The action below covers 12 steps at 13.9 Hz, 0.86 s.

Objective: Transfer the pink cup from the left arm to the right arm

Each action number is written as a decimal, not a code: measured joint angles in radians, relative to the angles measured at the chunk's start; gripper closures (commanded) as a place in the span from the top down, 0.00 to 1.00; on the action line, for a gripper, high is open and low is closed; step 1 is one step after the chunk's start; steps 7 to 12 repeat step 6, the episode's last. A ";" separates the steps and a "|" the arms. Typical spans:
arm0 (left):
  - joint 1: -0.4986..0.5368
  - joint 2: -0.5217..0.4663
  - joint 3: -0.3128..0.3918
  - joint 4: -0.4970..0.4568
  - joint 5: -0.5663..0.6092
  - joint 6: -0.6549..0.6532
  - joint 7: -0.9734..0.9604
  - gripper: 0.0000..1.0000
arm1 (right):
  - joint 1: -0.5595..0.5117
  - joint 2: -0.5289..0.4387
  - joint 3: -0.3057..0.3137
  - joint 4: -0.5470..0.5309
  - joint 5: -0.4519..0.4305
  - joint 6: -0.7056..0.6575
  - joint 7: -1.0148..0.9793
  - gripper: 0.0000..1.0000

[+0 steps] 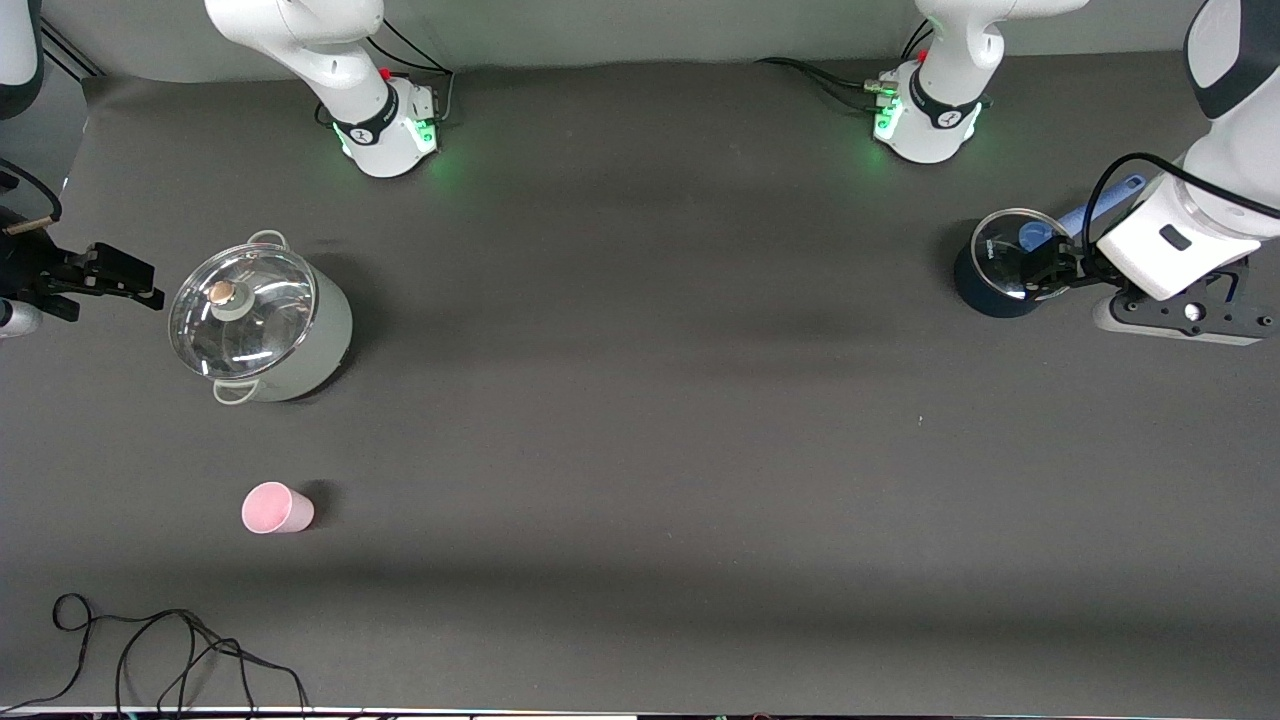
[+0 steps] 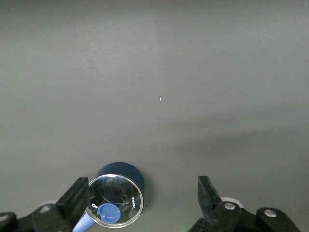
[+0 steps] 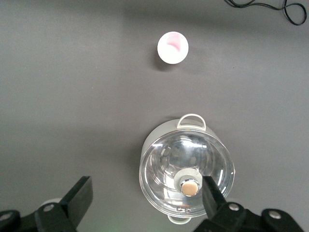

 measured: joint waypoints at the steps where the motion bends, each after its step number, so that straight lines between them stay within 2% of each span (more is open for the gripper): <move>1: 0.000 0.000 0.000 0.001 0.000 -0.001 0.000 1.00 | 0.000 0.000 0.000 0.000 0.000 0.000 0.000 1.00; 12: 0.009 0.000 0.001 0.001 0.000 -0.017 0.000 1.00 | 0.000 0.000 0.000 0.000 0.000 0.000 0.000 1.00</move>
